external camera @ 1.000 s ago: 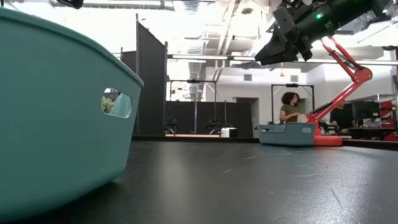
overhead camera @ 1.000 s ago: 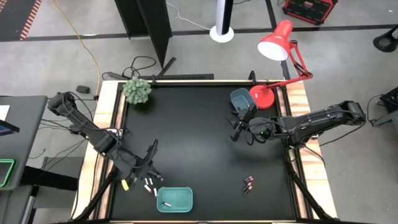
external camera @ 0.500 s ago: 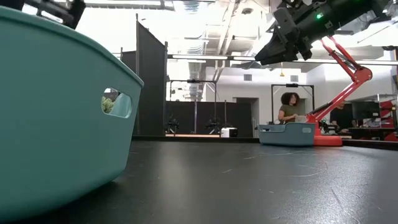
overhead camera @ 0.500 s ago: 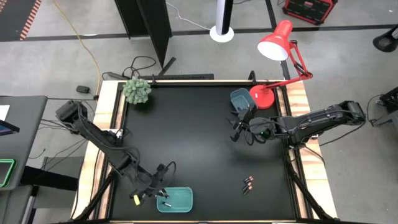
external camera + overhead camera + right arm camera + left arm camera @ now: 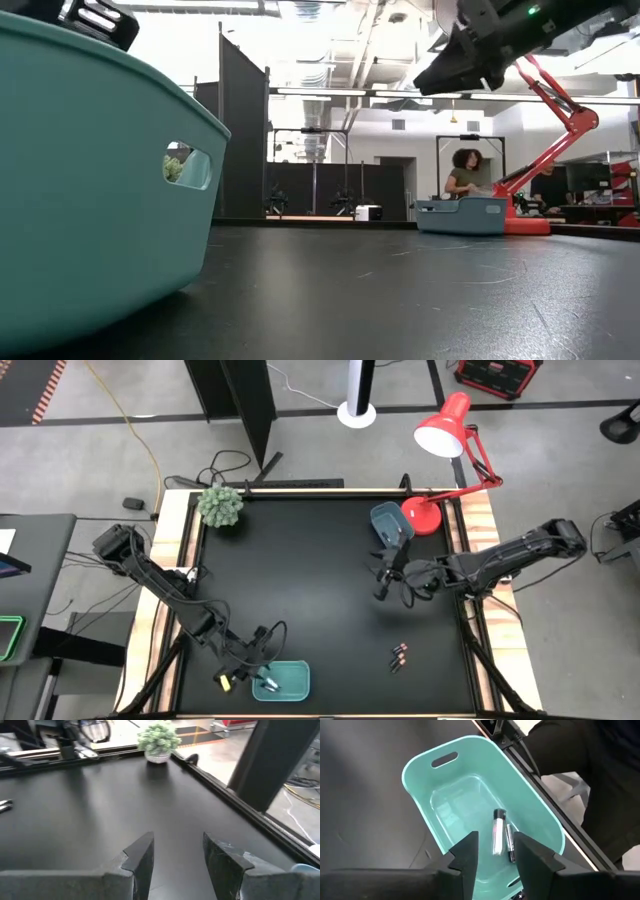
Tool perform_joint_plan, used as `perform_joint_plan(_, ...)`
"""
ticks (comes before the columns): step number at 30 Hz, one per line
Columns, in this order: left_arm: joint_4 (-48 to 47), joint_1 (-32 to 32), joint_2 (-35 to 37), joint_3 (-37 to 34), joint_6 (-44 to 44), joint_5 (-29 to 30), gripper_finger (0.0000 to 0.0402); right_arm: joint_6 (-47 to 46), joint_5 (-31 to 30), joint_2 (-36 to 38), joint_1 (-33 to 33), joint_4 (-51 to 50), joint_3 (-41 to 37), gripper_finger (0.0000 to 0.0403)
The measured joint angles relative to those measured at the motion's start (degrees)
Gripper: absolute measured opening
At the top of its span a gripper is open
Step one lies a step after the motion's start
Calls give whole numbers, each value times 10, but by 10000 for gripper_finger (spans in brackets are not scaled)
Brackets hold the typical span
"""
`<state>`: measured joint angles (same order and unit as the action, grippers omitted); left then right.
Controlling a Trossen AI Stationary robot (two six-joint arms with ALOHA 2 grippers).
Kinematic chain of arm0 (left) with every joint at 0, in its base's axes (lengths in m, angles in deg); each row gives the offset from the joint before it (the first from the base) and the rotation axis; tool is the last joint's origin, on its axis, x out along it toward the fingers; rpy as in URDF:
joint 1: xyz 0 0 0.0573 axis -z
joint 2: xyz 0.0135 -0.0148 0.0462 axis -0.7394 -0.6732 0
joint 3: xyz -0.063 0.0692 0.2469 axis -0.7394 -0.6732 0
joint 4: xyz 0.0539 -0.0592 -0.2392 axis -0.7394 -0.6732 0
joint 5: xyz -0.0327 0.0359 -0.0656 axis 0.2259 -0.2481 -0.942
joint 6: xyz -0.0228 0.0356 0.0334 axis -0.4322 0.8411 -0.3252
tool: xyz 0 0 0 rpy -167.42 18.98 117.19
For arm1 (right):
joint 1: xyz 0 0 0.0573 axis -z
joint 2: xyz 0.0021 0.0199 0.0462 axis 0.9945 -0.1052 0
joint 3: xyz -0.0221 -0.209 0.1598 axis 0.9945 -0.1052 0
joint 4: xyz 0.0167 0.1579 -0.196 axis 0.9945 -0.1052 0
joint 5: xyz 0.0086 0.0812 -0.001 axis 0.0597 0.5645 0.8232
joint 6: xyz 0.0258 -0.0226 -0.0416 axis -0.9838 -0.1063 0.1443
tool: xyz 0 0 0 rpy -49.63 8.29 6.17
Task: Sort batteries
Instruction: Put the black battery into the blue bin
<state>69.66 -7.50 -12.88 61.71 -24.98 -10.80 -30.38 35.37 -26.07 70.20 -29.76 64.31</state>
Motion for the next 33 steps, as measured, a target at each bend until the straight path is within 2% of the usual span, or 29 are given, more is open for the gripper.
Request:
perform_joint_plan(5,-6,0,25,0,-4,2,131,14,92,-2,-61,-9,0,184)
perform_joint_plan(8,-35,0,53,0,-15,30,129,12,125,-14,-116,-27,0,194)
perform_joint_plan(11,-91,0,85,0,-29,80,128,-19,133,-40,-173,-37,0,211)
perform_joint_plan(15,-158,0,127,0,-58,152,127,-108,133,-82,-231,-65,0,227)
perform_joint_plan(19,-213,0,157,0,-89,168,127,-181,133,-118,-276,-133,13,224)
perform_joint_plan(23,-249,0,172,0,-118,169,127,-233,135,-151,-303,-174,40,215)
perform_joint_plan(26,-263,0,174,0,-129,169,127,-247,160,-180,-312,-206,67,213)
perform_joint_plan(33,-265,-1,174,0,-118,182,127,-284,203,-248,-311,-379,127,212)
